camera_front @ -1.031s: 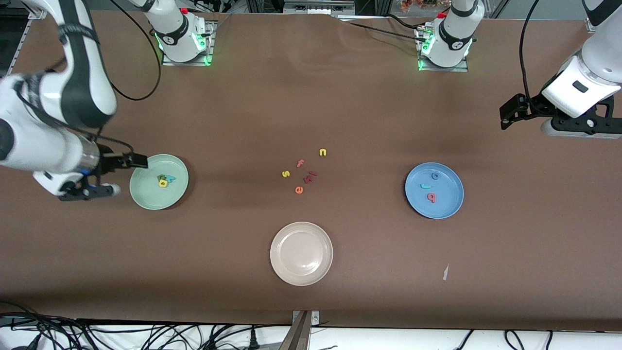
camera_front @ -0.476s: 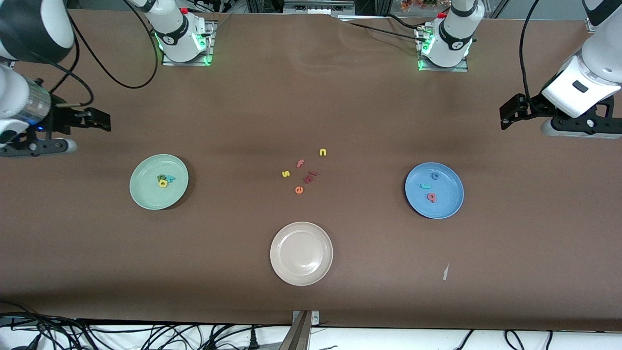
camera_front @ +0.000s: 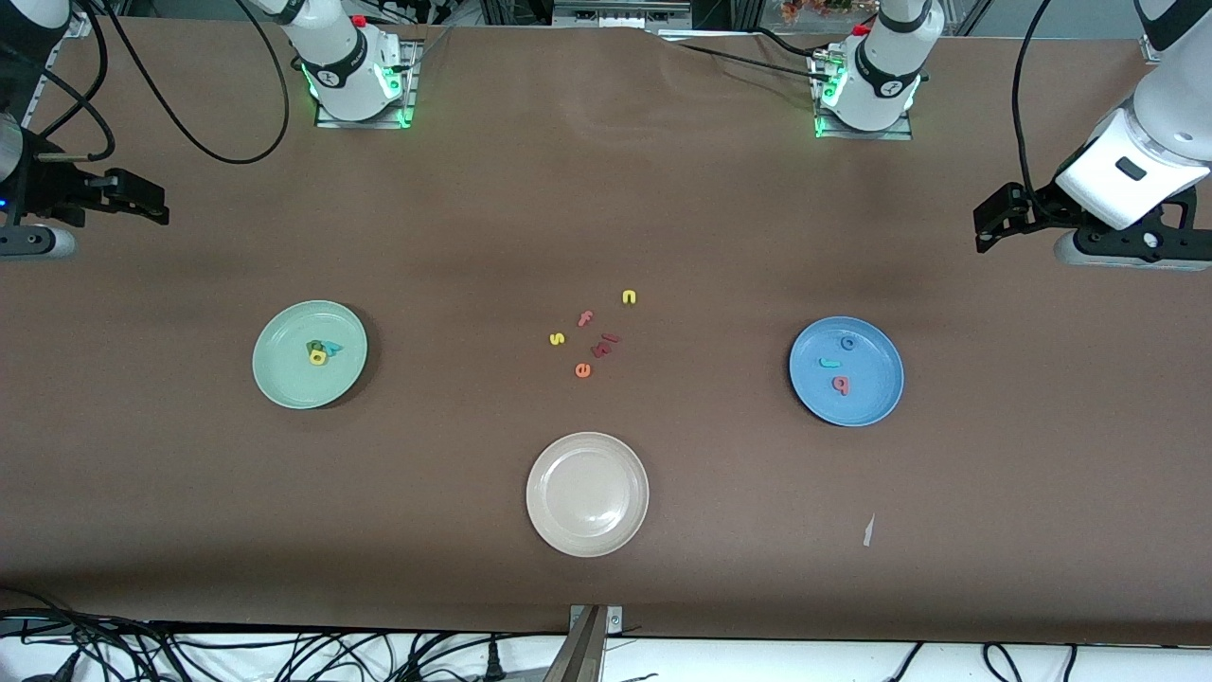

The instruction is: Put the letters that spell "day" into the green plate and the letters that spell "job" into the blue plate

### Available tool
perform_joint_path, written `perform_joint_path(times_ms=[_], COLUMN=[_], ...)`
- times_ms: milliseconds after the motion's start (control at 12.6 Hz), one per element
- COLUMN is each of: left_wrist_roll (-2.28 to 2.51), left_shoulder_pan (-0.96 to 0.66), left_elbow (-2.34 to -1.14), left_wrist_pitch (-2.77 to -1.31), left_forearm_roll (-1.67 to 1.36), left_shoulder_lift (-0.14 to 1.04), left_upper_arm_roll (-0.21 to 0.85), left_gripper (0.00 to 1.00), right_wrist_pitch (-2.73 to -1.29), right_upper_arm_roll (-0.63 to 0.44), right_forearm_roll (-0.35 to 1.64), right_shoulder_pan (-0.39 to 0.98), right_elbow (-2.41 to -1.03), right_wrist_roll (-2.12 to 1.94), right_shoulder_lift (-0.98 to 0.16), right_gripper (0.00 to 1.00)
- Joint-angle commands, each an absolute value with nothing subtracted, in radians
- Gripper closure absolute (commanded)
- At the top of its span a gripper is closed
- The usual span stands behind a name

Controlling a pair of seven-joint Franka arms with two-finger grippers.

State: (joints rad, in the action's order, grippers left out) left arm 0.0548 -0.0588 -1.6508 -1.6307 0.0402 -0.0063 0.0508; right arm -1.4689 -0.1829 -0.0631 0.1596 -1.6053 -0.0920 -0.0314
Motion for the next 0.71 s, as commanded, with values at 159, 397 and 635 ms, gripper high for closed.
perform_joint_path(times_ms=[159,397,635], left_wrist_roll=[0.037,0.037,0.037], left_shoulder_pan=[-0.063,-0.064,-0.064], left_elbow=[-1.649,-1.649,-1.649], left_wrist_pitch=[-1.626,-1.626,-1.626], left_forearm_roll=[0.057,0.057,0.057], left_shoulder_lift=[-0.015,-0.015,-0.015], left_upper_arm_roll=[0.046,0.045,0.046], left_gripper=[0.00,0.00,0.00], right_wrist_pitch=[-1.436,-1.450,-1.473], right_upper_arm_roll=[-0.201,-0.198,-0.199], right_forearm_roll=[-0.061,-0.061,-0.060], right_shoulder_pan=[0.186,0.205,0.209], right_elbow=[-1.577,-1.580,-1.578], right_wrist_roll=[-0.084,-0.080,-0.052], right_shoulder_lift=[-0.047,-0.061,-0.063], right_gripper=[0.00,0.00,0.00])
